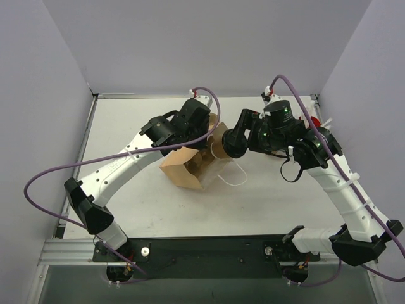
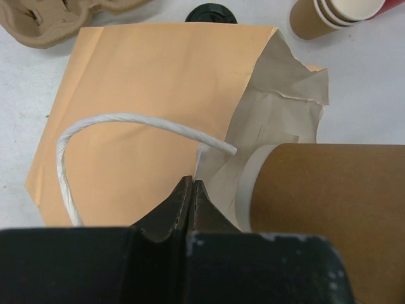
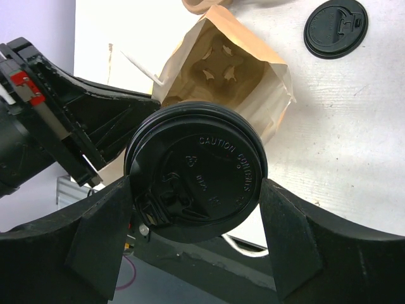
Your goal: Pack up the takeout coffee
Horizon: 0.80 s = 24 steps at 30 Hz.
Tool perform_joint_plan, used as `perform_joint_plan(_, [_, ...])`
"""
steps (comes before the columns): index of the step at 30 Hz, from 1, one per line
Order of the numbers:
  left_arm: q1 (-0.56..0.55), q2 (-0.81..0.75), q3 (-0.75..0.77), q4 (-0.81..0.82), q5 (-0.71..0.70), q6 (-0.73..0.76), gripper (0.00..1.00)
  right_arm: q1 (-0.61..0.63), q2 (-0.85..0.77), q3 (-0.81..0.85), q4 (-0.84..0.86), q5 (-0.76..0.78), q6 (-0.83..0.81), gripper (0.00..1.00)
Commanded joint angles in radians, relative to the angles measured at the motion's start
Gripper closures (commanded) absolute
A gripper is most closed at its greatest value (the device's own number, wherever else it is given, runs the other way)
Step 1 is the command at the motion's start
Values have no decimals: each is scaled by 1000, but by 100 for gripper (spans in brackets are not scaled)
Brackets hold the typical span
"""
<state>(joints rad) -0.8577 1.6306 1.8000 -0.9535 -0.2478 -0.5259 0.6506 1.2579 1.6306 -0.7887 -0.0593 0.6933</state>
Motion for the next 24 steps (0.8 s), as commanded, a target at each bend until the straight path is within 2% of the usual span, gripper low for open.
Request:
perform_joint_plan(1, [-6,-66,35,116,33,-86,100,4,8,3,26,15,15,46])
perform_joint_plan(11, [-7,-175,-111,283,59,-272,100,4,26,1,22,41,2,46])
perform_joint_plan(14, [-7,-227,-214,335,38,-325,100,3,55,18,-4,36,-14,46])
perform_joint_plan(19, [-4,-256,-400,367,30,-388,100,6,86,-31,-21,56,-32,46])
perform_joint_plan(24, [-3,-298,-439,361,-37,-442,100,17,132,-3,-56,95,-64,46])
